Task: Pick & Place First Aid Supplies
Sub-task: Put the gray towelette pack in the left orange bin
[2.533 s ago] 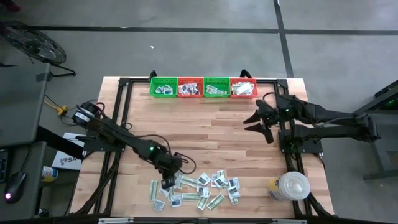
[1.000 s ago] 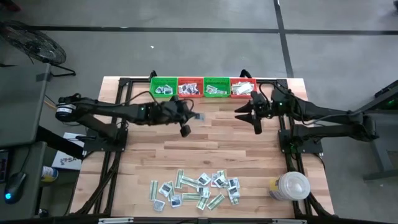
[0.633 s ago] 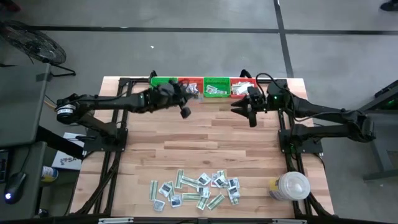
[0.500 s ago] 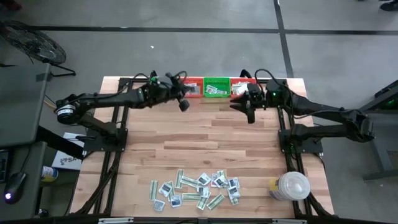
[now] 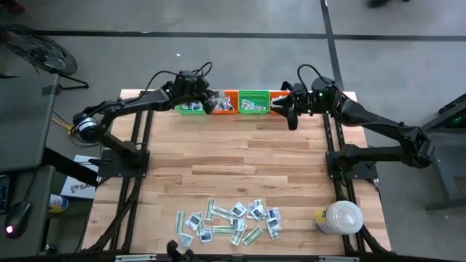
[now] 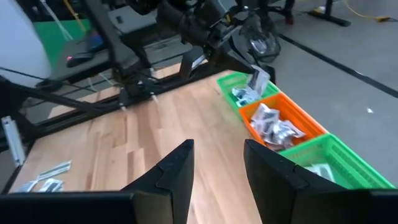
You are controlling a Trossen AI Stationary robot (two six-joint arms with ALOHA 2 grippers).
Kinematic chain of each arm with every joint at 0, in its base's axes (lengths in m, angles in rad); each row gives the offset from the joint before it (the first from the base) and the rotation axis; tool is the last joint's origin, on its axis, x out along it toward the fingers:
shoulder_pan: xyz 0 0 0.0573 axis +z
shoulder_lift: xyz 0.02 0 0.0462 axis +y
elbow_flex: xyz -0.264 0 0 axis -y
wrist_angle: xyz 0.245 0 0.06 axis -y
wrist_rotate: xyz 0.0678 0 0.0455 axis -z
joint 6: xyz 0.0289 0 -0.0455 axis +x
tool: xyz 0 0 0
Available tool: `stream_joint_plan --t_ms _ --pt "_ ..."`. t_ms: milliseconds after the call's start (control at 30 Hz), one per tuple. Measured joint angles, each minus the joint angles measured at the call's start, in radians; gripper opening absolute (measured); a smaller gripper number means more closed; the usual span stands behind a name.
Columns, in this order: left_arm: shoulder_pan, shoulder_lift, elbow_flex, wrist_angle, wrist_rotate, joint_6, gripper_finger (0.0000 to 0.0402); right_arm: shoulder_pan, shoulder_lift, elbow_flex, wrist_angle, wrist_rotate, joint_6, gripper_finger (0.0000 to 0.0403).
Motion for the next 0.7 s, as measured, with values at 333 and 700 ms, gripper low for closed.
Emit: stream_joint_plan --t_ms 333,700 --pt "0.065 0.098 0.000 0.007 0.020 -0.070 0.0000 -0.068 0.000 0.000 -0.061 0.002 0.002 0.0133" --pt "0.062 0.212 0.084 0.009 -0.051 -0.105 0.0000 -0.118 -0.001 -0.014 -0.090 0.027 0.002 0.0133"
